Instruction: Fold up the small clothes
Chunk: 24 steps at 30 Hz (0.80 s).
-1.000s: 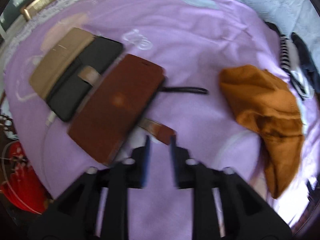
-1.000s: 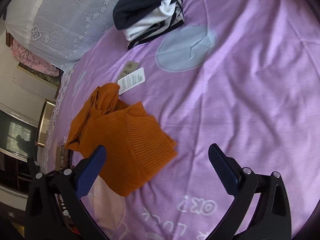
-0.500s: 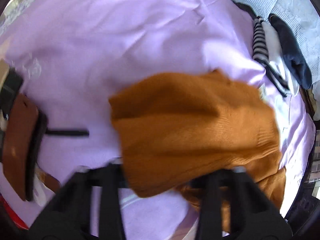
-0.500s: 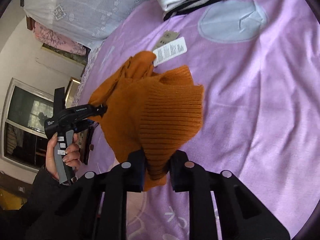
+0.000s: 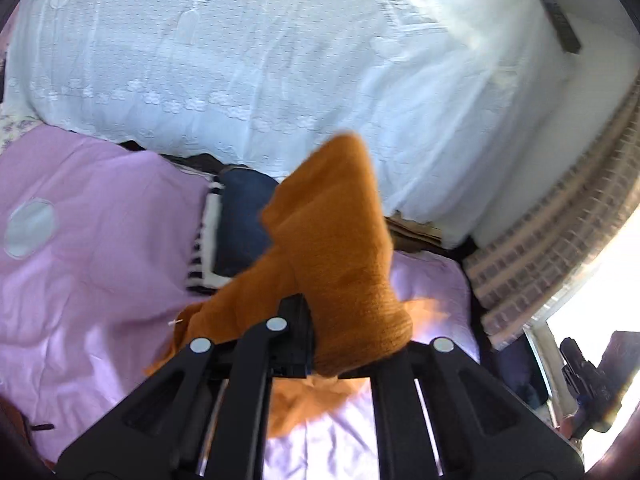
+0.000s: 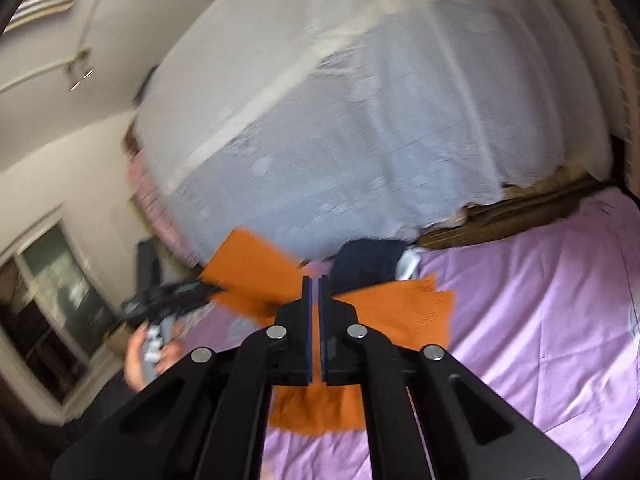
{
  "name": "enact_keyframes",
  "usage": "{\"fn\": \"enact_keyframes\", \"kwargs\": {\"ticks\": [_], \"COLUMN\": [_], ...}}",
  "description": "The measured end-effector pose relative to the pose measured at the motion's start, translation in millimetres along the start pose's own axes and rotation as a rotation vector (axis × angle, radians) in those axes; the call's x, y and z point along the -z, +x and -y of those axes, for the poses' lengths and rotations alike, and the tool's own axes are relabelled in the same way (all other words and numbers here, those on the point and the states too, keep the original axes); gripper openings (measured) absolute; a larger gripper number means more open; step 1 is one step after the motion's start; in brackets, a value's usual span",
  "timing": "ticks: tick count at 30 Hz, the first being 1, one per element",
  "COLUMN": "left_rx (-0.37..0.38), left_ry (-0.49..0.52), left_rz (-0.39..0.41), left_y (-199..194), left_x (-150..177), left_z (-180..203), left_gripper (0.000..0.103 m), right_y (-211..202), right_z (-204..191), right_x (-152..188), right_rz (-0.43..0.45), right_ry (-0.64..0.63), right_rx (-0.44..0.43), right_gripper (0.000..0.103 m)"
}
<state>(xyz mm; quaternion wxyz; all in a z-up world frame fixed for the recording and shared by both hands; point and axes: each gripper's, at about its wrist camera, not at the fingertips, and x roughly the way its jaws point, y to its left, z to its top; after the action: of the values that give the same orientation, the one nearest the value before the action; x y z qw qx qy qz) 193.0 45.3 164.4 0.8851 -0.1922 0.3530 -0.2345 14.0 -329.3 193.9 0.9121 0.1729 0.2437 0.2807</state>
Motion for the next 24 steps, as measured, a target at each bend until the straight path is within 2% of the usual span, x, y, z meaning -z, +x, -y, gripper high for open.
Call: {"fn": "enact_keyframes", "kwargs": {"ticks": [1,2,3,4,6,7,9,11,12,14,18,20,22,24], "left_rx": [0.009,0.005,-0.020,-0.054,-0.095,-0.098,-0.117,-0.195,-0.235,-0.294,-0.405,-0.440,-0.488,-0.497], "left_ry": [-0.016,-0.046,-0.065,-0.077,-0.104,-0.137,-0.174,-0.203,-0.245,-0.348,-0.511,-0.601,-0.677,-0.747], "left_rz": [-0.021,-0.055,-0.077,-0.100,-0.140,-0.181,-0.245,-0.317,-0.349,-0.370,-0.330,-0.313,-0.299,-0.270], "left_y": [-1,-3,-6,-13,-28,-38,-53,-63,-70,-79,-115,-131,-145,-161], "left_x": [9,25,40,62,95,123,164,211,237,266,308,323,338,350], "left_z": [-6,-21,-34,-50,-72,-86,-103,-120,-134,-158,-197,-211,-229,-246], "left_gripper": [0.005,0.005,0.005,0.005,0.005,0.005,0.005,0.005,0.005,0.005,0.005,0.005,0.006,0.006], "right_y": [0,7,15,31,65,86,108,121,131,157,203,217,223,215], "right_z": [-5,-4,5,12,39,55,83,100,106,118,120,118,103,82], "right_x": [11,28,44,57,90,105,122,130,129,123,132,143,173,213], "right_rz": [-0.039,-0.095,-0.137,-0.155,-0.213,-0.270,-0.319,-0.326,-0.339,-0.370,-0.461,-0.529,-0.624,-0.736], "right_ry": [-0.027,-0.033,-0.018,-0.001,0.056,0.120,0.285,0.377,0.387,0.375,0.321,0.277,0.240,0.221], "right_rx": [0.007,0.033,0.060,0.088,0.155,0.177,0.165,0.166,0.179,0.212,0.271,0.260,0.193,0.122], "right_gripper": [0.010,0.024,0.071,0.097,0.097,0.097,0.097,0.097,0.097,0.097,0.097,0.097,0.097,0.096]}}
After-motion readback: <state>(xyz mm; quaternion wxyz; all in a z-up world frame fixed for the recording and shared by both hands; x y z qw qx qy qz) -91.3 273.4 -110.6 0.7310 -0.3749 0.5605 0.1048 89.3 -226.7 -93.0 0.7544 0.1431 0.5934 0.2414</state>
